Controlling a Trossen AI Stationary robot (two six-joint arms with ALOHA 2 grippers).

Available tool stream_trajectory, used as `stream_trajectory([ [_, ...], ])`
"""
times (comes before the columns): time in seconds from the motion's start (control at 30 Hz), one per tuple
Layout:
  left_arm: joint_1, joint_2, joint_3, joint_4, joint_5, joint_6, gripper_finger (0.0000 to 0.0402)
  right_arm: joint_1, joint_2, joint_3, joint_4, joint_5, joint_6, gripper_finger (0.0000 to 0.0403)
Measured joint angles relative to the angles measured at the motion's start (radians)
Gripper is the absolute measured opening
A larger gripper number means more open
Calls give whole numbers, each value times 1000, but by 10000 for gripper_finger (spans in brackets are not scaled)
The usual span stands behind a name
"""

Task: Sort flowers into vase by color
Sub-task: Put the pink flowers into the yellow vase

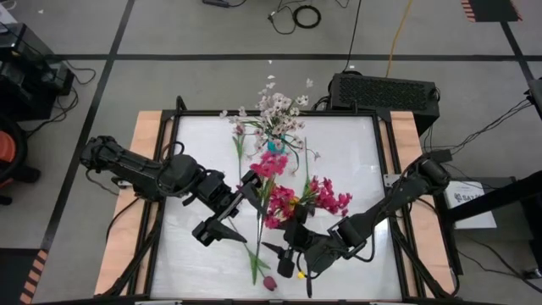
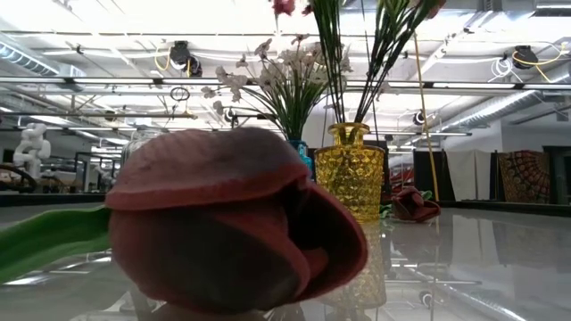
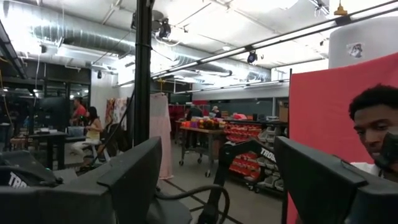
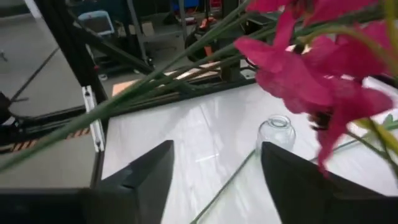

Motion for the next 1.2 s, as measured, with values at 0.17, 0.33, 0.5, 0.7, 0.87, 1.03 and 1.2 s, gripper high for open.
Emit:
stream_trajectory([
  [0.17, 0, 0, 0, 0, 0, 0, 313, -7, 32, 0, 117, -12, -31, 296],
  [0.33, -1, 0, 0, 0, 0, 1, 313, 1, 23, 0, 156, -63, -76, 312],
  [0.5, -1, 0, 0, 4, 1, 0, 313, 15, 0, 0, 105, -83, -69, 310],
  [0.7, -1, -10, 0, 11, 2, 5, 313, 28, -65, 0, -17, -87, -4, 305],
  [0.87, -4, -39, 0, 1, 8, 35, 313, 36, -94, 0, 42, -107, -2, 304],
  [1.03, -7, -67, 0, -17, 8, 61, 313, 24, -60, 1, 188, -84, -41, 304],
  [1.2, -8, -68, 0, -51, 7, 83, 313, -18, 8, -1, 370, -83, -57, 304],
])
